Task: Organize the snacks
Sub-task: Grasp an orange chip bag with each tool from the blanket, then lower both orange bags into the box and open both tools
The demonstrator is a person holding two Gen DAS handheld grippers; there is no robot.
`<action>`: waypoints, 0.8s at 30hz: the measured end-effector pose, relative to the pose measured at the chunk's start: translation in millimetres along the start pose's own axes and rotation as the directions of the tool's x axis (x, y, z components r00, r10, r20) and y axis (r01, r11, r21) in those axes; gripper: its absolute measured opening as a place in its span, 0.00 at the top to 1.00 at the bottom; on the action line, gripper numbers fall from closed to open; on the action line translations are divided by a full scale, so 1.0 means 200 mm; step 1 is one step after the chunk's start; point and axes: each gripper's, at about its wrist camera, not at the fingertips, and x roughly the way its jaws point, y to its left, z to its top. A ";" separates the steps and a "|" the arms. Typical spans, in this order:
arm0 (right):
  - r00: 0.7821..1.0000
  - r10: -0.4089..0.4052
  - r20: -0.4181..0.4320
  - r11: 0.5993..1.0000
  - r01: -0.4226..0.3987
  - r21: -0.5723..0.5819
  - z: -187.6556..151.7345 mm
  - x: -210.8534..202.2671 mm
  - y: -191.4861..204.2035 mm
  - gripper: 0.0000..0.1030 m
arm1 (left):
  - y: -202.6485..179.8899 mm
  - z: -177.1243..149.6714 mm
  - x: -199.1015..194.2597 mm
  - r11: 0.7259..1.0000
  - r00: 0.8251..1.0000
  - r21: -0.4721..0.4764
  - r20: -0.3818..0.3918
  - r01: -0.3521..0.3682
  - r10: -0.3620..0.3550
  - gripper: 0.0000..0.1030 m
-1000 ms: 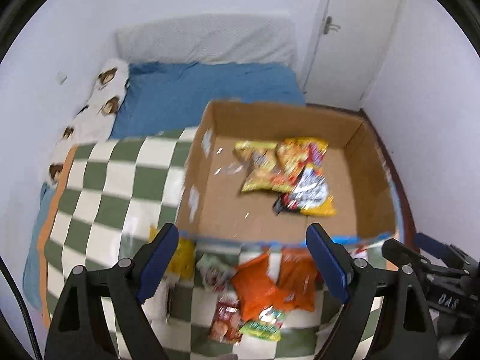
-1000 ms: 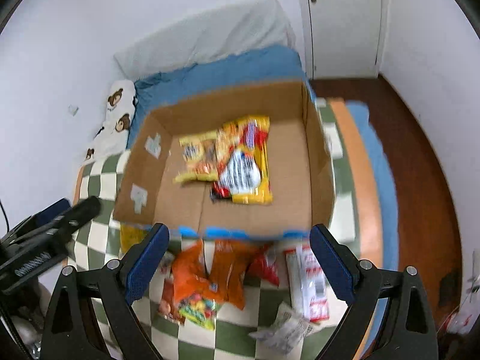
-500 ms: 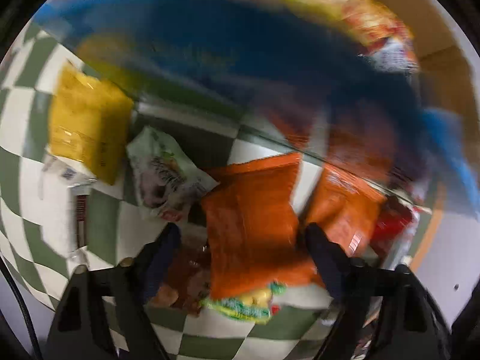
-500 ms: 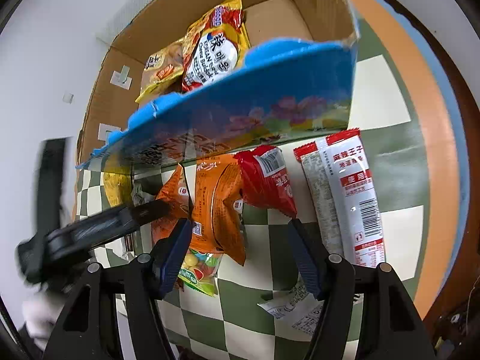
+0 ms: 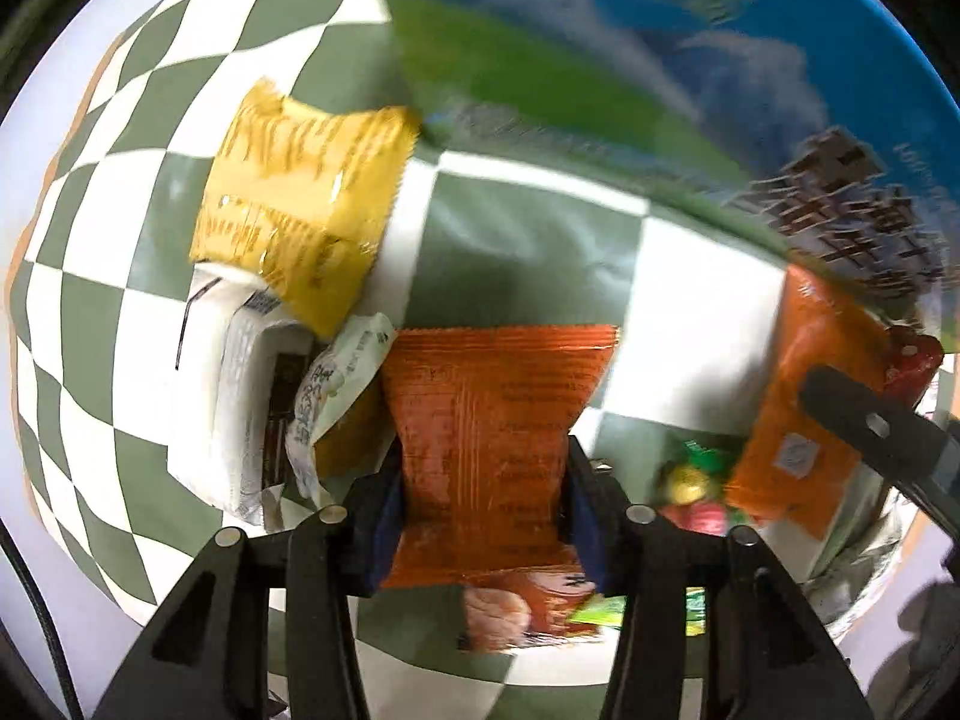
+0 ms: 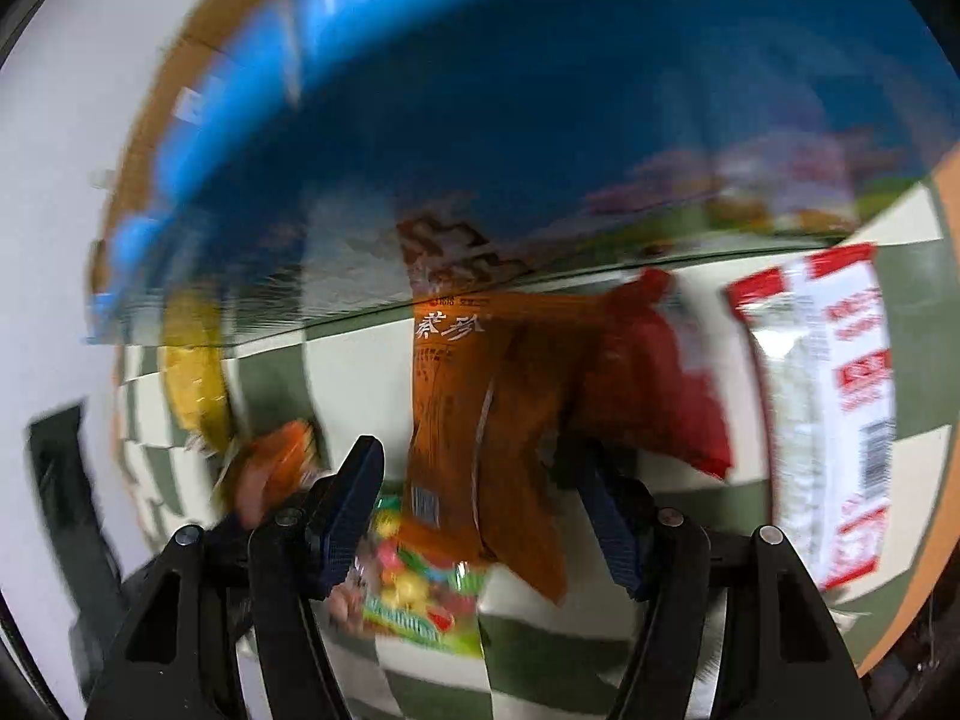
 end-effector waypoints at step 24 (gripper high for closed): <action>0.983 -0.182 -0.035 0.983 0.181 -0.039 -0.41 0.14 -0.06 0.38 | 0.05 -0.16 0.15 0.977 0.987 0.149 -0.078 0.152 -0.141 0.47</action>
